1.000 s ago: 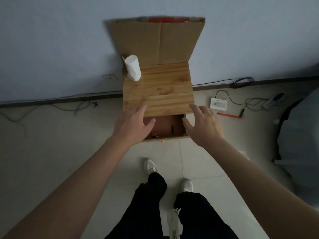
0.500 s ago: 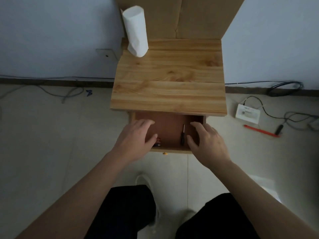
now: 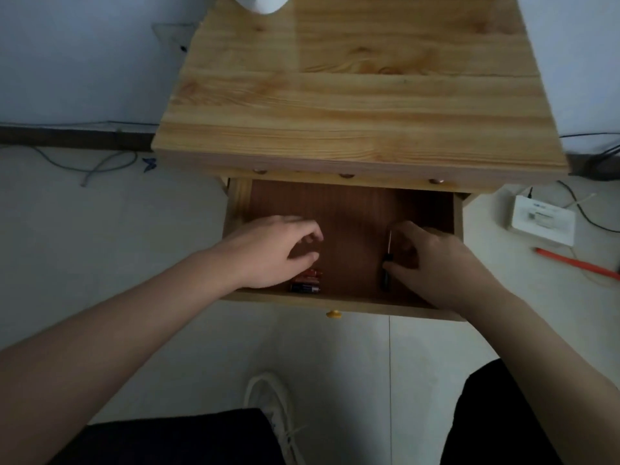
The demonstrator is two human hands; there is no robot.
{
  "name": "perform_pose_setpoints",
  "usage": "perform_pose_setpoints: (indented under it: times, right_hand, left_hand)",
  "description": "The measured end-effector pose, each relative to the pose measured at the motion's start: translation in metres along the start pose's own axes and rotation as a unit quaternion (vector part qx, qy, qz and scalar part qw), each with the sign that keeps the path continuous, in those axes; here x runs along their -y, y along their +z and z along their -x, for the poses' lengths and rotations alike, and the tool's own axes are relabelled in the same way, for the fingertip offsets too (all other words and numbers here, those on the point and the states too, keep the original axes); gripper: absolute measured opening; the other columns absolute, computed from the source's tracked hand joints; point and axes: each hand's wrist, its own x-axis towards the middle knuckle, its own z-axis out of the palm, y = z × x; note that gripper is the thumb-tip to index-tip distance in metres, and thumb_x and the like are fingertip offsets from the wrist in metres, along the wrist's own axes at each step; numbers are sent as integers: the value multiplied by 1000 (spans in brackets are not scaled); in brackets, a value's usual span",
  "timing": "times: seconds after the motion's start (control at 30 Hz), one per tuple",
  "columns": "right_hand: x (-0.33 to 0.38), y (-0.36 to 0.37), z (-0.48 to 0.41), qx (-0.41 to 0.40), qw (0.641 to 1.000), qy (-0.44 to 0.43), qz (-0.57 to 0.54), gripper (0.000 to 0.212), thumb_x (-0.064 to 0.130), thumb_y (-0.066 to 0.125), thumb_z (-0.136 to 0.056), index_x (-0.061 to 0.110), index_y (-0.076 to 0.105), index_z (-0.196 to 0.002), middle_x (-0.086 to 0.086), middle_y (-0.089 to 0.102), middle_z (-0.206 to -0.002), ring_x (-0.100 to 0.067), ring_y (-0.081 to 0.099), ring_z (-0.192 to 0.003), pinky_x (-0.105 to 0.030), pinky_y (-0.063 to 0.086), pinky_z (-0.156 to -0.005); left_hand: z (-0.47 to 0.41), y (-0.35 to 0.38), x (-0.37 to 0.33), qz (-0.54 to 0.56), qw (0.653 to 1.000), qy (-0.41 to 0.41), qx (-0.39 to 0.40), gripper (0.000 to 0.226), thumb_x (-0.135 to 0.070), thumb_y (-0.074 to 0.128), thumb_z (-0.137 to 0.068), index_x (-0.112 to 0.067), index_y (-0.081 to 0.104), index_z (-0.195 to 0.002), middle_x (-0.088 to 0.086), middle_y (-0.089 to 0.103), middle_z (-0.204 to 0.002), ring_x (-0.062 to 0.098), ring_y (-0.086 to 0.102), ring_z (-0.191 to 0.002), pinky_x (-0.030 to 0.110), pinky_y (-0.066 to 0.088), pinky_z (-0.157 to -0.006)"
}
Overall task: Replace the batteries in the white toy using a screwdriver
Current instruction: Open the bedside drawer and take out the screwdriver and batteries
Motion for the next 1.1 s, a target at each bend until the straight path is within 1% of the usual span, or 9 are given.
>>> perform_pose_setpoints:
  times: [0.1,0.17,0.3,0.43,0.6,0.73,0.9,1.0,1.1]
  right_hand:
    - [-4,7,-8,9,1000,-18,-8,64,44,69,-86,32,41,-142,-2,63,-112,-22,64,-96,-32,55,-81]
    - [-4,9,-10,13,1000,-18,-4,68,41,71,-86,32,38,-145,-3,60,-119,-23,63,-100,-33,53,-85]
    - [-3,16,-14,2,1000,-3,21,73,40,73,-83,33,36,-146,-4,56,-123,-25,63,-101,-36,53,-88]
    - [-2,27,-18,-13,999,15,28,75,39,75,-80,30,37,-144,-7,55,-121,-28,64,-97,-39,56,-87]
    - [1,36,-17,-16,1000,17,14,71,38,77,-78,26,41,-139,-6,56,-118,-25,65,-91,-36,57,-84]
    - [2,36,-19,-6,999,13,30,57,34,79,-78,24,50,-127,-6,55,-113,-25,65,-90,-34,57,-81]
    - [5,37,-20,-15,999,9,38,32,28,75,-82,21,57,-106,-6,54,-109,-23,63,-85,-30,55,-77]
    - [5,37,-21,-15,999,11,40,29,26,75,-82,19,57,-104,-6,54,-108,-23,63,-86,-30,54,-78]
    - [5,38,-24,-14,999,12,36,26,21,75,-81,17,58,-100,-5,55,-104,-21,60,-84,-28,52,-76]
  left_hand:
    - [-8,13,5,-5,1000,1,14,33,-49,56,-95,-38,54,-125,-19,60,-123,2,56,-111,32,49,-91]
    - [-11,19,10,9,1000,-10,26,33,-51,58,-92,-40,54,-123,-20,61,-120,2,57,-109,36,50,-93]
    - [-15,27,12,18,999,-15,42,36,-50,61,-91,-39,54,-125,-19,60,-120,1,55,-108,33,47,-95]
    - [-18,32,12,33,998,-10,47,37,-47,64,-90,-36,55,-124,-17,60,-117,2,56,-106,30,49,-91]
    - [-21,32,13,52,998,-10,38,38,-47,70,-87,-36,58,-121,-18,61,-112,0,57,-102,26,49,-88]
    - [-19,36,14,68,997,-2,38,37,-47,75,-82,-36,62,-115,-19,63,-106,-2,58,-97,29,52,-87]
    - [-17,37,14,92,995,1,43,32,-40,79,-79,-35,66,-108,-19,65,-98,-4,60,-92,26,54,-84]
    - [-14,40,13,102,994,-2,49,33,-35,81,-78,-33,68,-108,-17,66,-98,-5,61,-90,22,53,-83]
    - [-14,42,15,114,992,-13,56,34,-36,83,-76,-33,69,-107,-18,67,-97,-7,60,-88,20,53,-81]
